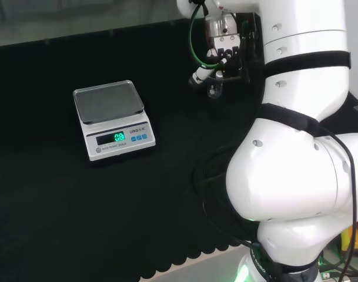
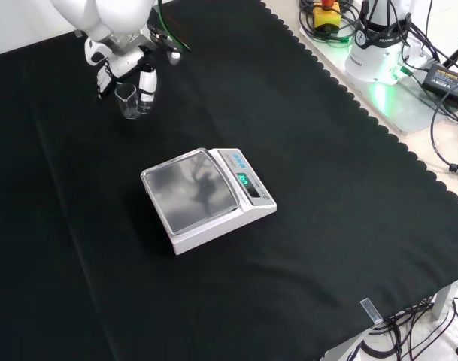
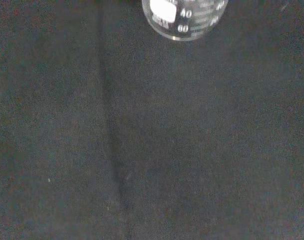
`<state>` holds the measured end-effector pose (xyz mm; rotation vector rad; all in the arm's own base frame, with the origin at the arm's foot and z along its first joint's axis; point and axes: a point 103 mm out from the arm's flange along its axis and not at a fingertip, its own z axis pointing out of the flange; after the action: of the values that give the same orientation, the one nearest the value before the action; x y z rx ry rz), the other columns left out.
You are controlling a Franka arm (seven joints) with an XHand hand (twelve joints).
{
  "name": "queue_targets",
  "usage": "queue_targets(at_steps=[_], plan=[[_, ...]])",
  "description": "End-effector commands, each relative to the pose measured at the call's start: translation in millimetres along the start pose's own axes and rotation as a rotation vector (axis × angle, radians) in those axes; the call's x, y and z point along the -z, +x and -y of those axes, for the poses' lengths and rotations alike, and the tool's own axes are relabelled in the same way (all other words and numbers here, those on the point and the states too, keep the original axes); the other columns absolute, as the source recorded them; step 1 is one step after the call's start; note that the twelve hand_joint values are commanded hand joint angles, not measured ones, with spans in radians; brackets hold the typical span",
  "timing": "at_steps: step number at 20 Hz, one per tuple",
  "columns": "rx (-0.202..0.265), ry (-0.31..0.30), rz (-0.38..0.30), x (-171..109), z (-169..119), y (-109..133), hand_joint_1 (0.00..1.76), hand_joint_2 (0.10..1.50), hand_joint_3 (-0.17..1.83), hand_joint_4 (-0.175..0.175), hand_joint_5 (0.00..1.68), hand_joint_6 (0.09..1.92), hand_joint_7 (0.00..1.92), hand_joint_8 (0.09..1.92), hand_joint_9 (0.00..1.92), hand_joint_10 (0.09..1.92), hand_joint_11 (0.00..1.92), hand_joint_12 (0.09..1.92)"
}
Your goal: Pick up the beaker.
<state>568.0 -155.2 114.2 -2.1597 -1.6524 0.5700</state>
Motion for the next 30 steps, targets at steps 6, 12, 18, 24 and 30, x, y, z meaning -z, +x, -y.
queue_targets(at_steps=[6, 12, 18, 24, 30], plan=[[-0.051, 0.018, 0.028, -10.3, 7.0, -14.9, 0.59, 0.87, 0.06, -0.117, 0.34, 0.09, 0.14, 0.76, 0.21, 0.89, 0.51, 1.39], [-0.091, -0.026, 0.044, -9.2, 5.7, -15.2, 0.81, 0.89, 0.14, -0.093, 0.48, 0.09, 0.46, 0.65, 0.65, 0.65, 0.75, 1.23], [-0.104, -0.062, 0.053, -7.0, 3.4, -4.2, 0.92, 0.77, 0.4, -0.09, 0.75, 0.09, 0.83, 0.51, 1.07, 0.35, 1.04, 1.03], [-0.095, -0.065, 0.074, -1.4, 3.8, 5.8, 1.03, 0.72, 0.53, -0.131, 0.92, 0.19, 1.02, 0.44, 1.34, 0.14, 1.31, 0.79], [-0.088, -0.051, 0.072, 10.1, 10.0, 11.4, 1.07, 0.72, 0.55, -0.159, 0.96, 0.25, 1.07, 0.43, 1.45, 0.09, 1.43, 0.7]])
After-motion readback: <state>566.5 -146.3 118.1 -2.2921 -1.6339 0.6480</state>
